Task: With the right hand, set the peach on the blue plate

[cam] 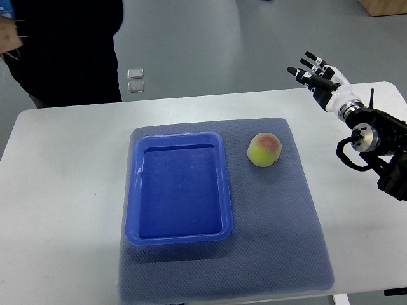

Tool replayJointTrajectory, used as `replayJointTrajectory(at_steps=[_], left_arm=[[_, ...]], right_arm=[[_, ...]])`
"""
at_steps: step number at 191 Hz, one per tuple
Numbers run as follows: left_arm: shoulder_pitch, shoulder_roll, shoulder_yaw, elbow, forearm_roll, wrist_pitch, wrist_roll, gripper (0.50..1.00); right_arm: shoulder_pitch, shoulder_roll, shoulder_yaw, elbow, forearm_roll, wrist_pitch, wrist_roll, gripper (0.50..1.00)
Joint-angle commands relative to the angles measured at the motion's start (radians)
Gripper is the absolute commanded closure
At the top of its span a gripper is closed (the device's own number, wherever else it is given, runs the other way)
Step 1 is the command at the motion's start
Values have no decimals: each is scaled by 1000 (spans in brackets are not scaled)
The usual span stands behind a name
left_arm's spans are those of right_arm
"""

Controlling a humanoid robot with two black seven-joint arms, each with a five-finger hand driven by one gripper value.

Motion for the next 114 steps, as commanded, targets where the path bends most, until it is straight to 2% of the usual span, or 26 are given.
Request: replayJointTrajectory(at_steps=[1, 100, 114], left_arm=[[0, 0, -2, 0, 0, 0, 0, 500], [5, 0, 0, -5, -2, 0, 0, 500], [5, 0, 0, -6, -2, 0, 0, 500]], right_arm=[[0, 0, 1, 0, 0, 0, 0, 570], [1, -3, -2, -2, -3, 8, 0, 570], [1, -5, -5, -3, -6, 44, 0, 570]])
